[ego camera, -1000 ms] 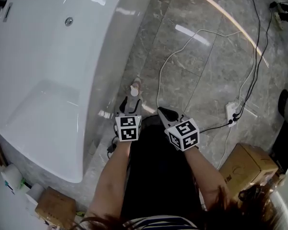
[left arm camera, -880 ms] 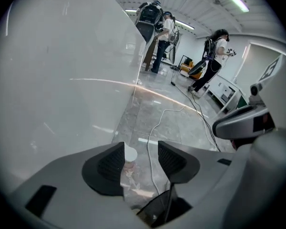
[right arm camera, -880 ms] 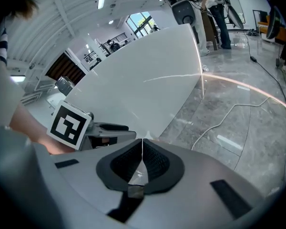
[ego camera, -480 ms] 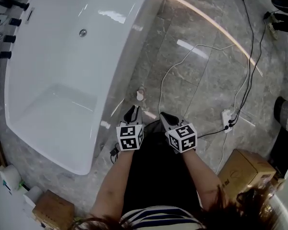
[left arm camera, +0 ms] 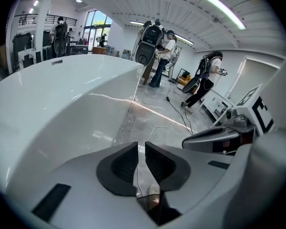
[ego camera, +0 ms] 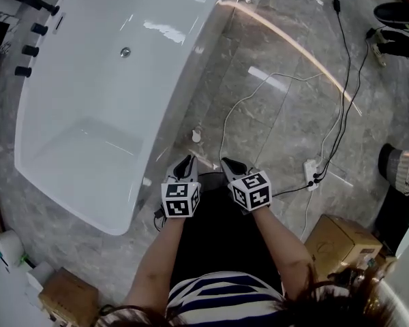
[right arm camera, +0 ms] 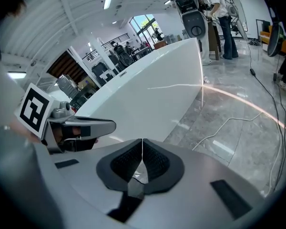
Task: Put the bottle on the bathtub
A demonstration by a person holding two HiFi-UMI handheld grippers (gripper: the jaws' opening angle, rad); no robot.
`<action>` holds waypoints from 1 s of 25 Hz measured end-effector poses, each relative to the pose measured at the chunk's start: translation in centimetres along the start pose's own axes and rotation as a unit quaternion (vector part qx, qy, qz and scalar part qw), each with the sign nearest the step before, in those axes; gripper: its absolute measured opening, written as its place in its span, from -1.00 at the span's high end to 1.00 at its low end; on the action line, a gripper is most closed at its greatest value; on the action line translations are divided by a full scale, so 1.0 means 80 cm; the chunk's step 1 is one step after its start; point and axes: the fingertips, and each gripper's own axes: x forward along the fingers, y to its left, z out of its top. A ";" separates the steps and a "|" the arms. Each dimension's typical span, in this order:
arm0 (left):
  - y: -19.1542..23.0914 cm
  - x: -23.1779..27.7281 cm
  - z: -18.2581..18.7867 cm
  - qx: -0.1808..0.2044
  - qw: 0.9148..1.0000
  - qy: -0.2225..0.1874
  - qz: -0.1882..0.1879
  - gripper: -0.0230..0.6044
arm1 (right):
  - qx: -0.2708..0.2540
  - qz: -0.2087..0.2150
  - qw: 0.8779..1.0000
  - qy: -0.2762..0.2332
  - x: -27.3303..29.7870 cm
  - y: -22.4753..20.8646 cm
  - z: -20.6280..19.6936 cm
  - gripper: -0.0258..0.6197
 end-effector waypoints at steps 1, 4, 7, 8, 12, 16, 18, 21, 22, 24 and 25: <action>-0.003 -0.005 0.001 -0.003 1.000 0.001 0.001 0.75 | -0.001 0.000 1.000 0.002 -0.004 0.002 0.003 0.83; -0.010 -0.018 0.007 -0.013 1.000 0.003 0.002 0.75 | -0.003 0.003 1.000 0.002 -0.012 0.006 0.012 0.83; -0.018 -0.029 0.014 -0.017 1.000 0.003 0.002 0.76 | -0.002 0.006 1.000 0.002 -0.020 0.011 0.018 0.83; -0.019 -0.033 0.015 -0.017 1.000 0.002 0.001 0.76 | -0.003 0.006 1.000 0.002 -0.022 0.013 0.020 0.83; -0.024 -0.045 0.023 -0.017 1.000 0.003 -0.001 0.76 | -0.010 0.006 1.000 0.003 -0.029 0.018 0.028 0.84; -0.031 -0.055 0.028 -0.019 1.000 0.004 -0.002 0.76 | -0.012 0.002 1.000 0.008 -0.039 0.016 0.031 0.84; -0.035 -0.059 0.030 -0.018 1.000 0.003 -0.004 0.76 | -0.016 -0.002 1.000 0.009 -0.044 0.014 0.033 0.84; -0.036 -0.063 0.032 -0.016 1.000 0.004 -0.005 0.76 | -0.018 -0.002 1.000 0.008 -0.048 0.016 0.038 0.84; -0.036 -0.064 0.032 -0.016 1.000 0.005 -0.005 0.76 | -0.018 -0.001 1.000 0.008 -0.049 0.017 0.039 0.84; -0.037 -0.066 0.034 -0.015 1.000 0.006 -0.004 0.76 | -0.020 -0.001 1.000 0.007 -0.052 0.018 0.043 0.84; -0.036 -0.067 0.036 -0.015 1.000 0.005 -0.004 0.76 | -0.021 -0.001 1.000 0.007 -0.053 0.018 0.044 0.84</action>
